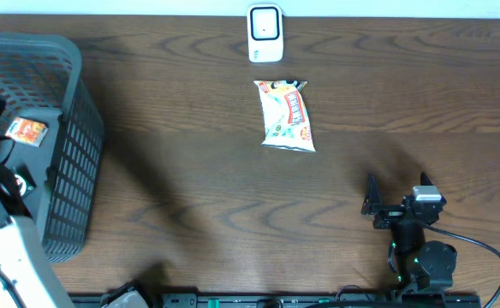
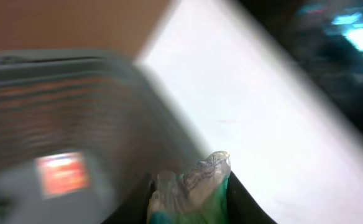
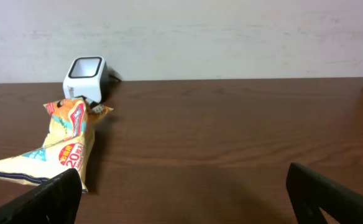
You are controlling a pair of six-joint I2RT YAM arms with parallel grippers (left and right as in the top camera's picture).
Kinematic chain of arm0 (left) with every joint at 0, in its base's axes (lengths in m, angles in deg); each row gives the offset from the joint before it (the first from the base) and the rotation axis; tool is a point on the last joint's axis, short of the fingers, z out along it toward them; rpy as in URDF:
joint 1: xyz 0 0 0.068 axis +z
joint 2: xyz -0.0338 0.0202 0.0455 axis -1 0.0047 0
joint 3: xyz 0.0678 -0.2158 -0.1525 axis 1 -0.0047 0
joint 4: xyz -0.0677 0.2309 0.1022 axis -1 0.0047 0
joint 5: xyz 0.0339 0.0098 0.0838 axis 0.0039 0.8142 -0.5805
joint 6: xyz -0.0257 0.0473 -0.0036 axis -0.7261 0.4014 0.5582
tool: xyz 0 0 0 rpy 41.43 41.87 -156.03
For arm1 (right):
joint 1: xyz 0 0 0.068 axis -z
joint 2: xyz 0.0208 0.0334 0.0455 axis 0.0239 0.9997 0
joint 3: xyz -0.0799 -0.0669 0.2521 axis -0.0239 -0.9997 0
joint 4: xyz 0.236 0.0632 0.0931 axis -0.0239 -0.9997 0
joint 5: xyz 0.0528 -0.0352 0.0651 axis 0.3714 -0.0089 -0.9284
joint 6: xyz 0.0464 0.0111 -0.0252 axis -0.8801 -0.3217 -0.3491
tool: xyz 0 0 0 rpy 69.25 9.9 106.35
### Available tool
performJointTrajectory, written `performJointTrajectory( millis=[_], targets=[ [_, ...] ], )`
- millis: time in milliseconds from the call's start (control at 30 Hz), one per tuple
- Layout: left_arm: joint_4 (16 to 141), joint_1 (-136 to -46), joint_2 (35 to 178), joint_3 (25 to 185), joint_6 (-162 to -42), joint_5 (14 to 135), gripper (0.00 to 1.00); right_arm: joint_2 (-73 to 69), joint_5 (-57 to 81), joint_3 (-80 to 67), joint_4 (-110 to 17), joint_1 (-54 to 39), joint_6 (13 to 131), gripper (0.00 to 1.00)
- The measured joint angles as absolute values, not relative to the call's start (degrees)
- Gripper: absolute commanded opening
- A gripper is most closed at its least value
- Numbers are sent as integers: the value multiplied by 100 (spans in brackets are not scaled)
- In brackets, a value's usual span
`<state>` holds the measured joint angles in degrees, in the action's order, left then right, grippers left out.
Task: Scan the item barcode
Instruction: 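Return the left gripper to the basket and grasp the green tissue pack, then carry the green tissue pack to the scanner with the left gripper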
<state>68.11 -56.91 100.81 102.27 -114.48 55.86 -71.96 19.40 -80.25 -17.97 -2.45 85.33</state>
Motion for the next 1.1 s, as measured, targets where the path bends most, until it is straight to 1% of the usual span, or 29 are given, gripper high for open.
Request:
performJointTrajectory(
  millis=[133,300,433,533,667,700,867,1033,1067,1100],
  targets=[
    [6326,-6360,9915,10227,-11981,6306,10,-7196,1940,-8025,-1797,-245,8533,99],
    [6256,-7691,10079,10227,-12272,6736,10,-7196,1940,-8025,-1797,-245,8533,99],
    [5921,-8871,10453,10227,-12303,6824,10,-7196,1942,-8025,-1799,-245,8533,99],
    [5539,-9761,11004,10227,-12333,6749,11,-7196,1942,-8025,-1797,-245,8533,99],
    [4903,-10539,11812,10227,-12362,6494,11,-7196,1942,-8025,-1794,-245,8533,99],
    [4734,-10733,12059,10227,-12368,6445,14,-7196,1942,-8025,-1794,-245,8533,99],
    [3840,-11422,13270,10227,-12383,6330,15,-7191,1942,-8025,-1797,-245,8533,99],
    [2870,-11815,14326,10227,-12386,6299,17,-7189,1942,-8025,-1792,-245,8533,99],
    [2713,-11881,14529,10227,-12383,6292,23,-7189,1942,-8025,-1794,-245,8533,99],
    [2562,-11940,14697,10227,-12386,6288,25,-7191,1942,-8025,-1794,-245,8533,99]
  ],
)
